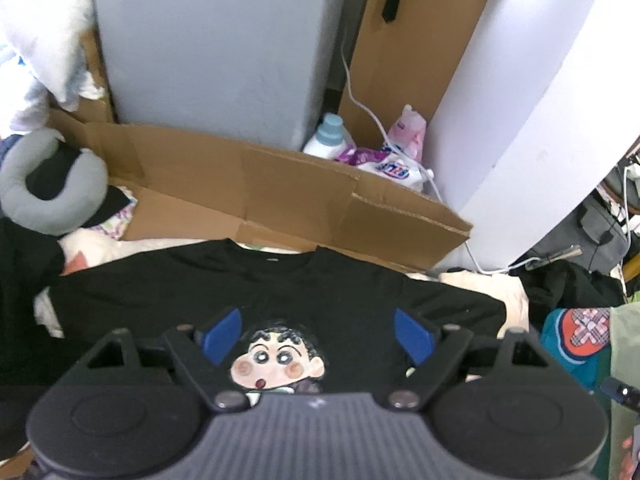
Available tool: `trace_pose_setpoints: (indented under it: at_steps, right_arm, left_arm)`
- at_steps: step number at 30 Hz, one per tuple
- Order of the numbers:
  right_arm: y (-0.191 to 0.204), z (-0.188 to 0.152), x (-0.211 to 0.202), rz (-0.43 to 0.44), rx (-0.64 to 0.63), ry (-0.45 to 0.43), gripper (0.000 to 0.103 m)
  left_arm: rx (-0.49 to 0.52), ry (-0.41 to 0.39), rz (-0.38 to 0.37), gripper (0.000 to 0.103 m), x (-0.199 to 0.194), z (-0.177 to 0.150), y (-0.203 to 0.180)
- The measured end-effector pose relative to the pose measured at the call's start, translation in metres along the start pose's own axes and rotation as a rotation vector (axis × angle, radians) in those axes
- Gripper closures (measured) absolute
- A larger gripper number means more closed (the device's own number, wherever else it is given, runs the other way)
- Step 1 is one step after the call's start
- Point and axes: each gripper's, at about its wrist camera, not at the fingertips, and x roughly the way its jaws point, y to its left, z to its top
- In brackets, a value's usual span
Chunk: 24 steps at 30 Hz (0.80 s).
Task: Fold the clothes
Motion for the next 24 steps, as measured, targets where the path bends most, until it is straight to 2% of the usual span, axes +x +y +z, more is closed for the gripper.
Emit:
trace_pose_setpoints:
  at_steps: [9,14,18,22,24]
  right_arm:
    - [-0.028,-0.036,0.048,-0.038,-0.007,-0.049,0.008]
    - [-0.04,-0.059,0.09,-0.042,-0.025,-0.074,0.009]
    - [-0.058,-0.072,0.123,-0.065,0.014,-0.096,0.009]
    - [-0.073,-0.083,0.148,-0.065,0.041,-0.096,0.017]
    - [-0.079,-0.088,0.158,-0.077,0.047,-0.102,0.017]
  left_arm:
    - [-0.009,-0.004,-0.055,0.014,0.073,-0.024,-0.002]
    - [0.028,0.02,-0.101,0.014,0.13,-0.043,-0.005]
    - [0.052,0.035,-0.131,0.015,0.179,-0.058,-0.005]
    - [0.071,0.053,-0.166,0.02,0.224,-0.069,-0.013]
    - [0.104,0.059,-0.191,0.022,0.242,-0.071,-0.024]
